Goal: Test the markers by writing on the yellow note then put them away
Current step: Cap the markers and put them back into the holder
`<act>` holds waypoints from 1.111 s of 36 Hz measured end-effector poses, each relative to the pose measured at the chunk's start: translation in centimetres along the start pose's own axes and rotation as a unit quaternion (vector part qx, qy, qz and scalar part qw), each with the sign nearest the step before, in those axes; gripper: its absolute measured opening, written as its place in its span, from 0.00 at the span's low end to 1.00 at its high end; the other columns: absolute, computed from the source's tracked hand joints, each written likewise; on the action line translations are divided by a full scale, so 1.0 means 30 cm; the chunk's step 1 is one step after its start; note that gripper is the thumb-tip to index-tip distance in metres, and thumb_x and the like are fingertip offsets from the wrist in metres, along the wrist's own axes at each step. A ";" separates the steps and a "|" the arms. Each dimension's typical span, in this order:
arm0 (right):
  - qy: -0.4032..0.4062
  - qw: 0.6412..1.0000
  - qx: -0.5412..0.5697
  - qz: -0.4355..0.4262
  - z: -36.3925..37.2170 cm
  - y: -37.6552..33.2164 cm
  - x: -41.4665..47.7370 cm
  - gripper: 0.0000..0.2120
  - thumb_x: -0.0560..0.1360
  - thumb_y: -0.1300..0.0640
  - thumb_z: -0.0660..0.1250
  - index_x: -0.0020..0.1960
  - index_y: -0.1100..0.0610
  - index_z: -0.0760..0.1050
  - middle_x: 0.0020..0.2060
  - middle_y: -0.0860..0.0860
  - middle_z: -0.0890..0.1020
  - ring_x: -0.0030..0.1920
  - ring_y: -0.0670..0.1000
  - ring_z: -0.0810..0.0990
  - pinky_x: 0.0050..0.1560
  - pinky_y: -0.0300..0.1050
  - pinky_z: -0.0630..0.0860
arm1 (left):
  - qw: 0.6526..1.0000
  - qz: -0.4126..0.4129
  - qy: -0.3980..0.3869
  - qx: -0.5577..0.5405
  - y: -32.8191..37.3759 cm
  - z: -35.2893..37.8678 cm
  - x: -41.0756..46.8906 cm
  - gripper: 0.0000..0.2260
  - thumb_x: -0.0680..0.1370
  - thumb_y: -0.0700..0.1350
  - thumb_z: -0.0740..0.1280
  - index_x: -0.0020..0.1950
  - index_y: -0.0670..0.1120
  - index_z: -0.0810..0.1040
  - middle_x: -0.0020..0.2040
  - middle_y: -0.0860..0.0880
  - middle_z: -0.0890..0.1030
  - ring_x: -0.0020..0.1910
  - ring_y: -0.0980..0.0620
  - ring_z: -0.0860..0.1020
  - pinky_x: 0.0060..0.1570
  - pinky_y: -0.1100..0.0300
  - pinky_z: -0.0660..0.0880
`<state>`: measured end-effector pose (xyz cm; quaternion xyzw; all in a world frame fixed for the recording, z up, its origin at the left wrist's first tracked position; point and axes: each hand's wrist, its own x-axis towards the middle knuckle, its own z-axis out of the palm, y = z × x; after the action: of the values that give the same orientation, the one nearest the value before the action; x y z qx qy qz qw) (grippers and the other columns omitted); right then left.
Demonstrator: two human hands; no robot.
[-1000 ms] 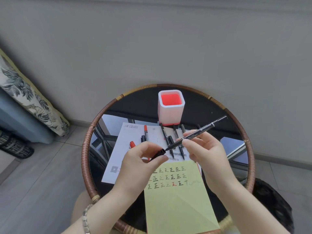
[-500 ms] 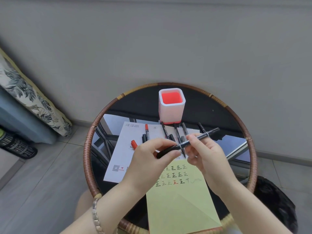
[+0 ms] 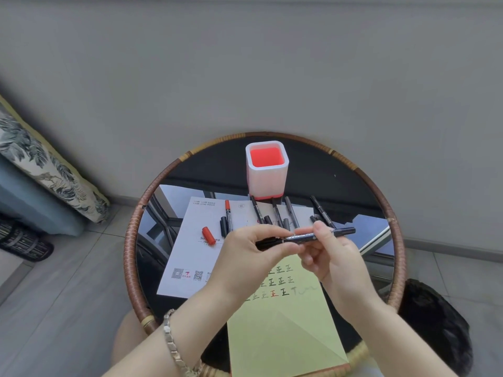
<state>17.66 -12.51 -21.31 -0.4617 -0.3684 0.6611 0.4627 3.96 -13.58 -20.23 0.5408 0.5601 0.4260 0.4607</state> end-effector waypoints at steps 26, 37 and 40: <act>0.087 0.880 -0.396 -0.248 0.083 -0.179 0.453 0.05 0.77 0.56 0.60 0.47 0.55 0.74 0.38 0.48 0.79 0.41 0.48 0.77 0.39 0.31 0.70 | 0.964 -0.005 0.097 0.247 -0.046 -0.088 0.453 0.23 0.78 0.49 0.63 0.72 0.50 0.64 0.73 0.52 0.63 0.71 0.52 0.63 0.65 0.56 0.63; 0.054 0.866 -0.465 -0.178 0.028 -0.088 0.417 0.15 0.75 0.62 0.62 0.62 0.56 0.72 0.44 0.49 0.78 0.43 0.43 0.75 0.39 0.31 0.69 | 0.980 -0.013 0.086 0.180 -0.102 -0.090 0.484 0.24 0.77 0.48 0.65 0.73 0.52 0.63 0.74 0.53 0.63 0.71 0.53 0.63 0.64 0.59 0.64; 0.025 0.868 -0.475 -0.140 0.016 -0.050 0.361 0.13 0.75 0.62 0.62 0.58 0.55 0.76 0.44 0.47 0.79 0.44 0.42 0.76 0.44 0.35 0.73 | 0.983 -0.007 0.069 0.169 -0.109 -0.109 0.470 0.25 0.77 0.47 0.65 0.73 0.53 0.62 0.73 0.53 0.64 0.70 0.53 0.64 0.64 0.56 0.65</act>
<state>16.03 -1.78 -22.71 -0.5859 -0.6871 0.3224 0.2841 0.21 0.40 -23.49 0.5761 0.6584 0.3580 0.3261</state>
